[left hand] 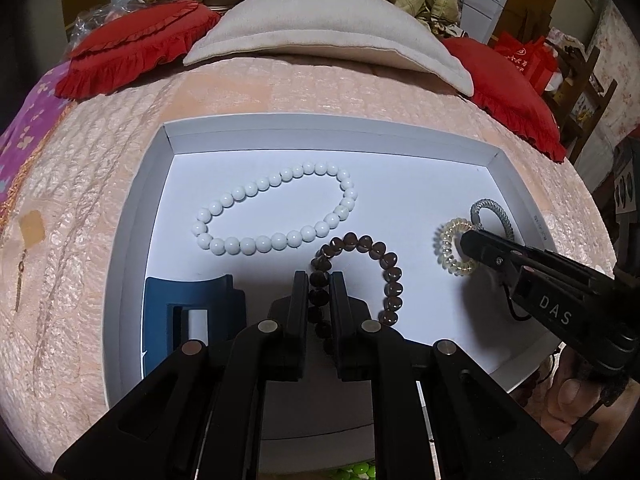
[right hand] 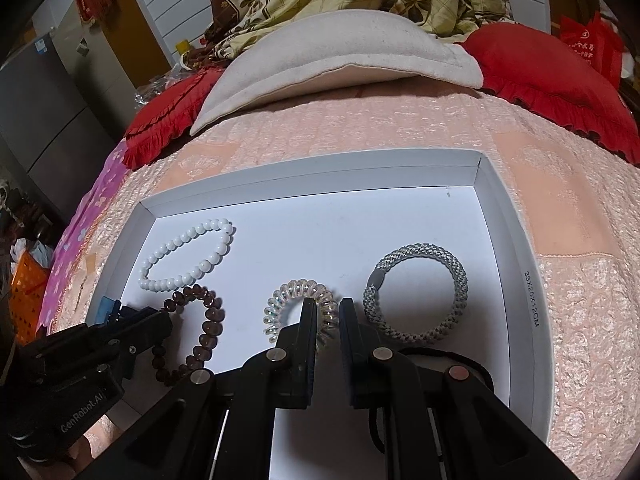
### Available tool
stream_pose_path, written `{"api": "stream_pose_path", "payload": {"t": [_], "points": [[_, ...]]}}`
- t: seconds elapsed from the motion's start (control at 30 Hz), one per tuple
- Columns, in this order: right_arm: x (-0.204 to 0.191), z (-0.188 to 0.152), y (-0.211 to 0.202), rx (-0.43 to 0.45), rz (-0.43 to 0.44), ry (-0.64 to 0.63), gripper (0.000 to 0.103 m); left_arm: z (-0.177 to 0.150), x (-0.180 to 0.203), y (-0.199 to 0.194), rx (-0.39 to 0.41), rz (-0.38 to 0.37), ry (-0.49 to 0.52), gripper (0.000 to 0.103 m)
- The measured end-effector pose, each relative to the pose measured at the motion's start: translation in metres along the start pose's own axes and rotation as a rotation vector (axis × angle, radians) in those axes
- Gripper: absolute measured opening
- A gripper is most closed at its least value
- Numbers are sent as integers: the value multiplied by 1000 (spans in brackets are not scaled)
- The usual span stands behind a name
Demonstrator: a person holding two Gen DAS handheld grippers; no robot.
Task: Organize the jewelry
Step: 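Lower the wooden bracelet and coil hair tie into the tray with both grippers, then open both grippers and withdraw them from the tray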
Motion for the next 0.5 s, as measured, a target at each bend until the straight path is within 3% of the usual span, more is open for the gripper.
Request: {"api": "stream_pose_path", "payload": {"t": [0.27, 0.5], "points": [[2, -1, -1, 0, 18, 10, 11, 0, 1, -5, 19, -17, -4, 32], [4, -3, -4, 6, 26, 25, 11, 1, 0, -7, 36, -15, -11, 34]]}}
Point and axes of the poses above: each gripper's, at about its wrist camera, not at the fingertips, and y roughly the way its jaws point, x to its right, z to its top, the point moved 6 cm from there along y, roughly the way its jaws point, and after that the axes turned 15 degrees about -y, right-handed, at the moved point
